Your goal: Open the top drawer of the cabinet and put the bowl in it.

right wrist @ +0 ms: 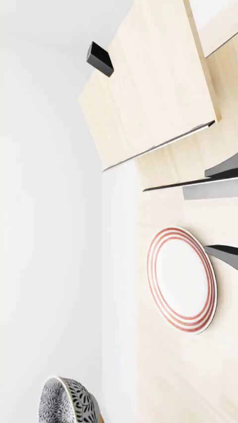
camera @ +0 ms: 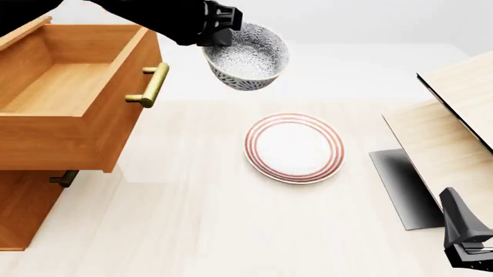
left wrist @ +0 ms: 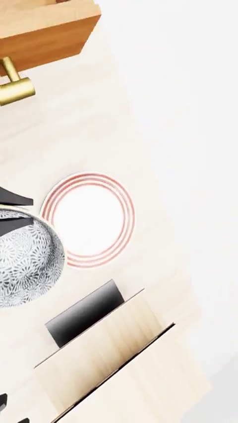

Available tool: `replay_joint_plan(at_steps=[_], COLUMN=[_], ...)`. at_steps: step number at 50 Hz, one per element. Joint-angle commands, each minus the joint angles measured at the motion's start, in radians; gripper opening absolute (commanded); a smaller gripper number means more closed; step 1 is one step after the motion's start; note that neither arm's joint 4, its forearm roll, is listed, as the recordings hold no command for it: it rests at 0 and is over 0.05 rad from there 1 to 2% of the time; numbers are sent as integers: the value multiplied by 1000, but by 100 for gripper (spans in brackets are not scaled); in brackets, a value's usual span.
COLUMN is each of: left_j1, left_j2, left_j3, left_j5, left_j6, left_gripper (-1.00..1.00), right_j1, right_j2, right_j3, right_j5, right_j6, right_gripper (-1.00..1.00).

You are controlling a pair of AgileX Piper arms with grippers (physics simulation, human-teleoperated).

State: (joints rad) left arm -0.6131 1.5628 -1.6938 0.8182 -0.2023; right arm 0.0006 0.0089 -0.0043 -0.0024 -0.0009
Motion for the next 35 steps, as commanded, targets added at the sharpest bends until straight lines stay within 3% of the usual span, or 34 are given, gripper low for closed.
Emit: replay_joint_plan(at_steps=[1,19,35], left_j1=[44,138,210], left_j2=[-5,9,-24], left_j3=[-70,-178,-188], left_j5=[35,102,126], left_j6=[-11,-8,-29], left_gripper=[-100,-100,-100], right_j1=[0,0,0], right_j2=[-1,-2,-1], right_j3=[1,0,0], right_j5=[0,0,0], right_j6=[1,0,0], right_gripper=[100,100,100])
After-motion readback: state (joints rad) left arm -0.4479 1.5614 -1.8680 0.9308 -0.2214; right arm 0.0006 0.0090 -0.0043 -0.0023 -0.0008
